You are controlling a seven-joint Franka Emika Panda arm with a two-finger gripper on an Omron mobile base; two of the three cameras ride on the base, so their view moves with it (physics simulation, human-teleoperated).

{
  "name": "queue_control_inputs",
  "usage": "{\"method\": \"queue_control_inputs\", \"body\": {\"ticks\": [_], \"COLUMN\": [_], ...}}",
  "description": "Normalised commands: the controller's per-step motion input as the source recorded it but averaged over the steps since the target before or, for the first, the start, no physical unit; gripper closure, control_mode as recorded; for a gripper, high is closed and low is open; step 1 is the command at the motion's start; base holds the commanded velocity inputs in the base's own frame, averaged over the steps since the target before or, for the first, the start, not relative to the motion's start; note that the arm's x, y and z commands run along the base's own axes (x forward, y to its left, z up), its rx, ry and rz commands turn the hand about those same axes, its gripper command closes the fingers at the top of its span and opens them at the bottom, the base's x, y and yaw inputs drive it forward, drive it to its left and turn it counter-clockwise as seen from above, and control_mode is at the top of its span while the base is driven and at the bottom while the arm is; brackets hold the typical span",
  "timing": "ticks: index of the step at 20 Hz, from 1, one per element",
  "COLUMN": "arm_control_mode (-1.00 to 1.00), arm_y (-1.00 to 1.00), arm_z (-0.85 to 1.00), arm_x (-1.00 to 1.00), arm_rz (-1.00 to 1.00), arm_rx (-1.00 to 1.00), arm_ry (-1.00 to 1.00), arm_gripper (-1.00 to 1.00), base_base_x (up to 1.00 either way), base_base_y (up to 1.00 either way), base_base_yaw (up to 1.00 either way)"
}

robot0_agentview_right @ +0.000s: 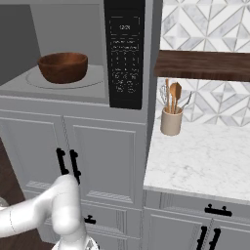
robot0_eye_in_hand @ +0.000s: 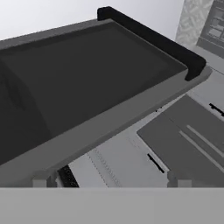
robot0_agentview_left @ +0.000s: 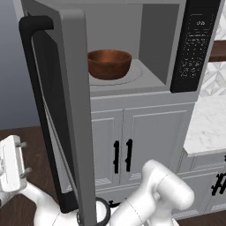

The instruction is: Open the microwave, place the bowl with waffle inside the microwave, then close the microwave door and turn it on.

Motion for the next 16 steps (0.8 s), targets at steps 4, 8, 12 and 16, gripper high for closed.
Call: {"method": "queue_control_inputs", "body": {"ticks": [4, 8, 12, 16], "arm_control_mode": [-1.00, -1.00, -1.00, -1.00], "arm_y": [-0.46, -0.48, -0.25, 0.17], "arm_z": [0.00, 0.01, 0.18, 0.23], "arm_x": [0.10, 0.01, 0.00, -0.10], "arm_rz": [-0.12, -0.04, 0.00, -0.01], "arm_rx": [0.15, 0.10, 0.04, -0.03], "arm_ry": [-0.10, -0.03, 0.00, 0.00], "arm_gripper": [-1.00, -1.00, -1.00, -1.00], "base_base_x": [0.00, 0.00, 0.00, 0.00], "base_base_y": [0.00, 0.00, 0.00, 0.00], "base_base_yaw": [0.00, 0.00, 0.00, 0.00]}}
